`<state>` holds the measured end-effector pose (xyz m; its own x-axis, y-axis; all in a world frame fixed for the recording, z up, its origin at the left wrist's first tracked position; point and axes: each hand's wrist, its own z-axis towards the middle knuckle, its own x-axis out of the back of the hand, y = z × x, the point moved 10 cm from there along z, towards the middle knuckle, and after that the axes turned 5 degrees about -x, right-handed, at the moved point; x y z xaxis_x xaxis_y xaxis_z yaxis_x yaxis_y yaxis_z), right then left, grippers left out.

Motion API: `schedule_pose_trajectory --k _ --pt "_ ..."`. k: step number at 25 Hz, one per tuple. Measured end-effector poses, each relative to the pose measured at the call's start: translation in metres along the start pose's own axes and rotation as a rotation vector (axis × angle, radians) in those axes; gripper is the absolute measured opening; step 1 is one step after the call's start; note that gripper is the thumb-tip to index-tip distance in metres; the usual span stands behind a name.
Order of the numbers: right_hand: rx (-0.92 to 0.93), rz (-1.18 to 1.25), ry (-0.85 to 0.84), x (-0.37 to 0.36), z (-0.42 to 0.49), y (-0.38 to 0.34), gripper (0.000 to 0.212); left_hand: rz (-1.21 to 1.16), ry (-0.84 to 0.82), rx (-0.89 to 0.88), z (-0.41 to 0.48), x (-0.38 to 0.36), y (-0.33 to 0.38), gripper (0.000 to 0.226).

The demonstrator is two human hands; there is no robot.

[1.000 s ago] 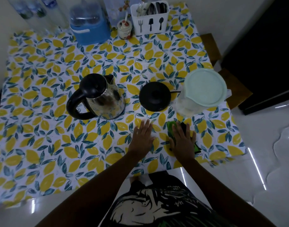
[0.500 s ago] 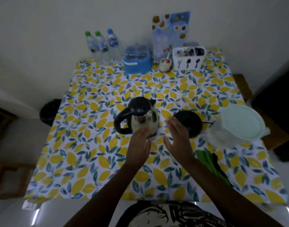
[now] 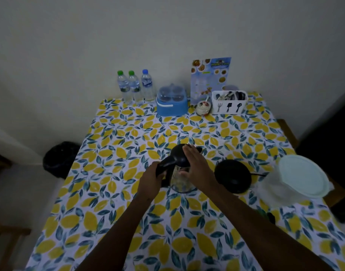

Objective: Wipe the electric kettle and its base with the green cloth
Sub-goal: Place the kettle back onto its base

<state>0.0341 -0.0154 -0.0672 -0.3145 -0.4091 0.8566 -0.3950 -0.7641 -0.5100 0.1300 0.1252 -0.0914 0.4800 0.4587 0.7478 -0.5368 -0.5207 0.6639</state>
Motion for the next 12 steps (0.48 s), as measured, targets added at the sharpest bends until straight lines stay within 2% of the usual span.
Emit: schedule_pose_trajectory --k 7,12 --pt "-0.119 0.056 0.2 0.059 -0.026 0.033 0.089 -0.059 -0.047 -0.205 0.02 -0.012 0.064 0.023" --pt "-0.234 -0.008 0.339 0.113 -0.043 0.082 0.09 -0.103 -0.156 -0.288 0.049 -0.053 0.126 0.023"
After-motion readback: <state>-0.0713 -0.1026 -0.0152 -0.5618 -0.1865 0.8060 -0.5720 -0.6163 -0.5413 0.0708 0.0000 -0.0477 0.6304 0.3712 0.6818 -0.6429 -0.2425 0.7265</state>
